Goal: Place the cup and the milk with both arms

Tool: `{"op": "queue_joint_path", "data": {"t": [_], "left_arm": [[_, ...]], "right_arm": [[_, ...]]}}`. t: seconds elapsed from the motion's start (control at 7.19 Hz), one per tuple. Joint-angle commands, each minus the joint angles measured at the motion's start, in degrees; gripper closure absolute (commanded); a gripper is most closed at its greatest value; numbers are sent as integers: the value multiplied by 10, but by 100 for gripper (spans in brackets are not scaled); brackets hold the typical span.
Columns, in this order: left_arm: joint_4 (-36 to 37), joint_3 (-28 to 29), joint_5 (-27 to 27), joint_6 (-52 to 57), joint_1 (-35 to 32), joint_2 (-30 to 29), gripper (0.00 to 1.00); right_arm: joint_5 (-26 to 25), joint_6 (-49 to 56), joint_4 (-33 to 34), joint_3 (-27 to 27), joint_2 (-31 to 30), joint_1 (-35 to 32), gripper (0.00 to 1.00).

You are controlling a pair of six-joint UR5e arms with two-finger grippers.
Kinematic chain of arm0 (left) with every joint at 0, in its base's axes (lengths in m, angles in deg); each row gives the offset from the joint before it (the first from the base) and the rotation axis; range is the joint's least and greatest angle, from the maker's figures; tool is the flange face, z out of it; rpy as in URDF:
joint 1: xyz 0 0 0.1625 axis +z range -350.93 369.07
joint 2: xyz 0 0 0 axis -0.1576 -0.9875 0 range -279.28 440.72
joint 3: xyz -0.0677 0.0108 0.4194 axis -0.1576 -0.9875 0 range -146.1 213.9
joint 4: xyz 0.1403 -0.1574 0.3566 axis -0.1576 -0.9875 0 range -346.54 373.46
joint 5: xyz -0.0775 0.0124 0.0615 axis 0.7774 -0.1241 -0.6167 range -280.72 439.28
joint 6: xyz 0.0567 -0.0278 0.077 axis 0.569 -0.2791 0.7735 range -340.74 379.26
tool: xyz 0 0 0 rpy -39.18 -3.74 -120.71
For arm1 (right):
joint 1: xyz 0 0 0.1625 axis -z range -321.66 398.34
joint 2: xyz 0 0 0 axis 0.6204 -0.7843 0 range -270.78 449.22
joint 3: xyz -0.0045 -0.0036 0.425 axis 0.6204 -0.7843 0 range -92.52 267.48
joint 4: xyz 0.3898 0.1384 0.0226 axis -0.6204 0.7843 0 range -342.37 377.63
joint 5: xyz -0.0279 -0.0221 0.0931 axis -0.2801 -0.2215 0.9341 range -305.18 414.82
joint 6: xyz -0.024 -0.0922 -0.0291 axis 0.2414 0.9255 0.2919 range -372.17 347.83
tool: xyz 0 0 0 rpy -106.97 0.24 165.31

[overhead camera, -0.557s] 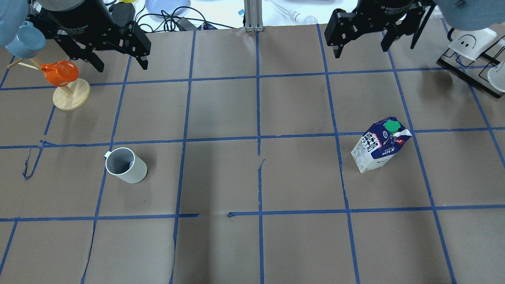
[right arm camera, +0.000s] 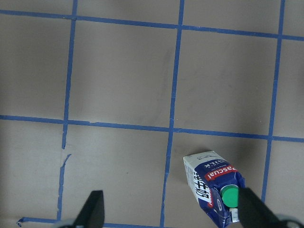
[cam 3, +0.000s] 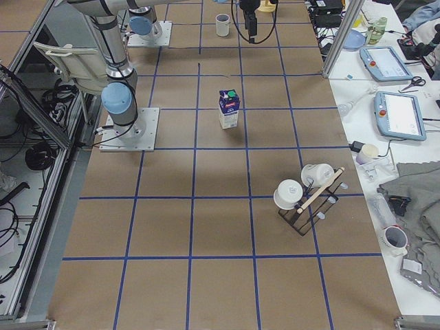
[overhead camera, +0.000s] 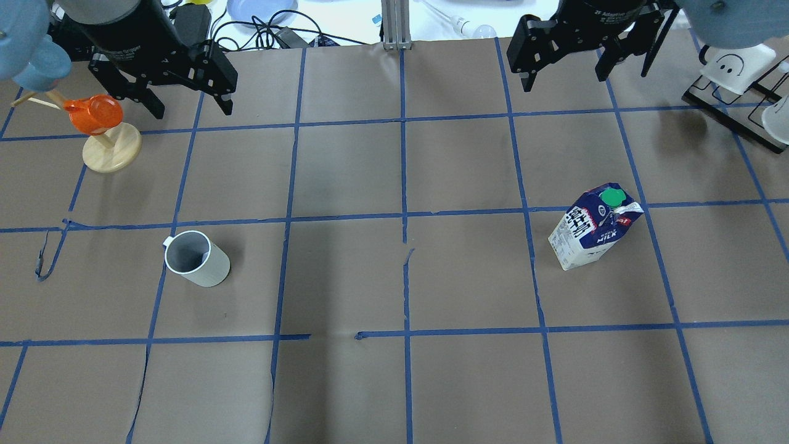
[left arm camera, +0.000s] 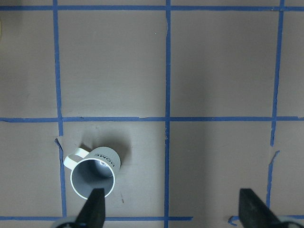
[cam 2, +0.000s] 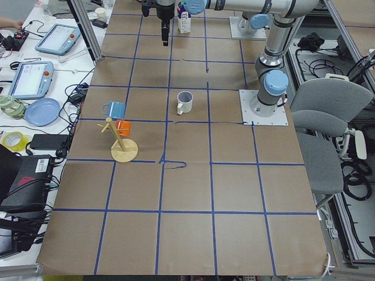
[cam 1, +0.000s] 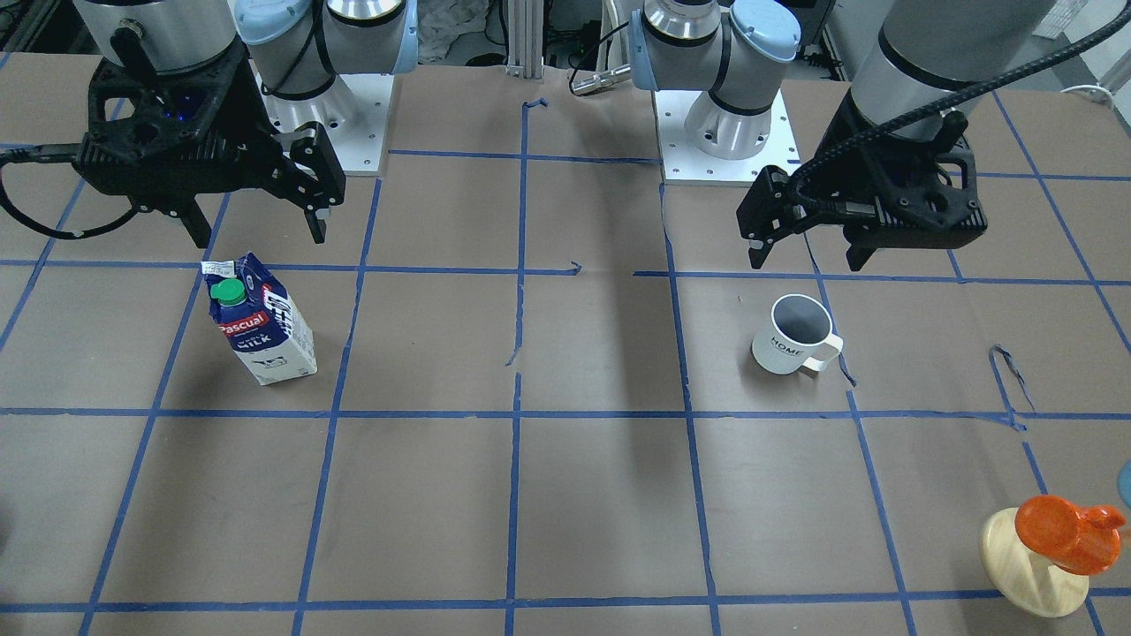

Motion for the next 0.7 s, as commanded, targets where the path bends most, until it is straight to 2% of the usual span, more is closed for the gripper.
{"op": "queue_joint_path", "data": {"t": [0.0,0.56], "left_arm": [[-2,0,0,0,3,1,0],[-3,-14,0,-1,6,13,0]], "right_arm": [[0,0,0,0,0,1,0],[6,-1,-9,0,0,16,0]]}}
